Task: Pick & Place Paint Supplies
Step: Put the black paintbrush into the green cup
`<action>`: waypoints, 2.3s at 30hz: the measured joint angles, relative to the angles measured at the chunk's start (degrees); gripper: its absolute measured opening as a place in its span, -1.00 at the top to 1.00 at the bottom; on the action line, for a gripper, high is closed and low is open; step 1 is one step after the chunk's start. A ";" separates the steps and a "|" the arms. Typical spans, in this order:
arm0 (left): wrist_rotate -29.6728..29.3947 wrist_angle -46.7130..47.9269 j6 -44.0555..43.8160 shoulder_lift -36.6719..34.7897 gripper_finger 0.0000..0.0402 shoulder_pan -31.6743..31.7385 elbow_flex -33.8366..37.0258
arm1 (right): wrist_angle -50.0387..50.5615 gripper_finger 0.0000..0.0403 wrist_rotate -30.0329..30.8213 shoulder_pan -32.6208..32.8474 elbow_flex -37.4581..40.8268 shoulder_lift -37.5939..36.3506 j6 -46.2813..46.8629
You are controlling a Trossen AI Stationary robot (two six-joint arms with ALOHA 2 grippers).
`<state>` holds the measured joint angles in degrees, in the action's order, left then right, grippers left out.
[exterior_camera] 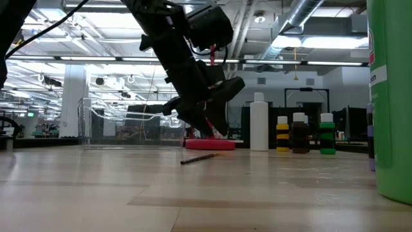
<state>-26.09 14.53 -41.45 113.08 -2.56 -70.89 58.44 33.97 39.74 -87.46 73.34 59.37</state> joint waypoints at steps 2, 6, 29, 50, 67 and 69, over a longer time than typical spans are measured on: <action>-0.02 -0.18 -0.58 0.00 0.14 0.12 0.00 | 0.08 1.00 -0.06 -0.01 0.00 0.00 -0.14; 0.02 -0.89 -2.59 0.60 0.14 0.12 0.00 | 0.04 1.00 -0.08 -0.01 0.00 0.00 -0.90; 2.64 -2.30 -9.87 6.01 0.56 1.13 -0.15 | -0.29 1.00 -4.07 0.03 0.00 0.00 -1.31; 7.43 -3.39 -9.81 -3.35 1.00 -1.99 0.15 | -0.27 1.00 -4.08 0.03 0.00 0.02 -3.89; 6.86 -3.31 -0.49 -26.02 1.00 -11.81 1.14 | -0.40 1.00 -3.95 0.03 0.00 0.02 -4.46; 7.14 -3.30 -0.44 -28.85 1.00 -13.80 1.74 | -0.45 1.00 -3.93 0.03 0.00 0.02 -4.45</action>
<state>-18.94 11.24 -41.89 84.23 -16.36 -69.16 58.00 30.04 39.77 -87.46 73.36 54.92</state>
